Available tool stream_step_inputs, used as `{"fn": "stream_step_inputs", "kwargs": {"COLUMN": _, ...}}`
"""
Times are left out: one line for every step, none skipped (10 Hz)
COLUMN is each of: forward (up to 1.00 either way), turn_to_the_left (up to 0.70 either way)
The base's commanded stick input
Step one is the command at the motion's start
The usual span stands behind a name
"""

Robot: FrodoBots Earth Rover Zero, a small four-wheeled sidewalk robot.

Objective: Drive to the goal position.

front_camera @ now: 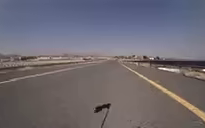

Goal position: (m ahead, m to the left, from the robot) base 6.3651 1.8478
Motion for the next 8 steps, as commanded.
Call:
{"fn": "stream_step_inputs", "kwargs": {"forward": 1.0, "turn_to_the_left": -0.01}}
{"fn": "stream_step_inputs", "kwargs": {"forward": 1.0, "turn_to_the_left": -0.01}}
{"fn": "stream_step_inputs", "kwargs": {"forward": 1.0, "turn_to_the_left": -0.01}}
{"fn": "stream_step_inputs", "kwargs": {"forward": 1.0, "turn_to_the_left": -0.01}}
{"fn": "stream_step_inputs", "kwargs": {"forward": 1.0, "turn_to_the_left": -0.01}}
{"fn": "stream_step_inputs", "kwargs": {"forward": 1.0, "turn_to_the_left": -0.01}}
{"fn": "stream_step_inputs", "kwargs": {"forward": 1.0, "turn_to_the_left": -0.01}}
{"fn": "stream_step_inputs", "kwargs": {"forward": 1.0, "turn_to_the_left": -0.01}}
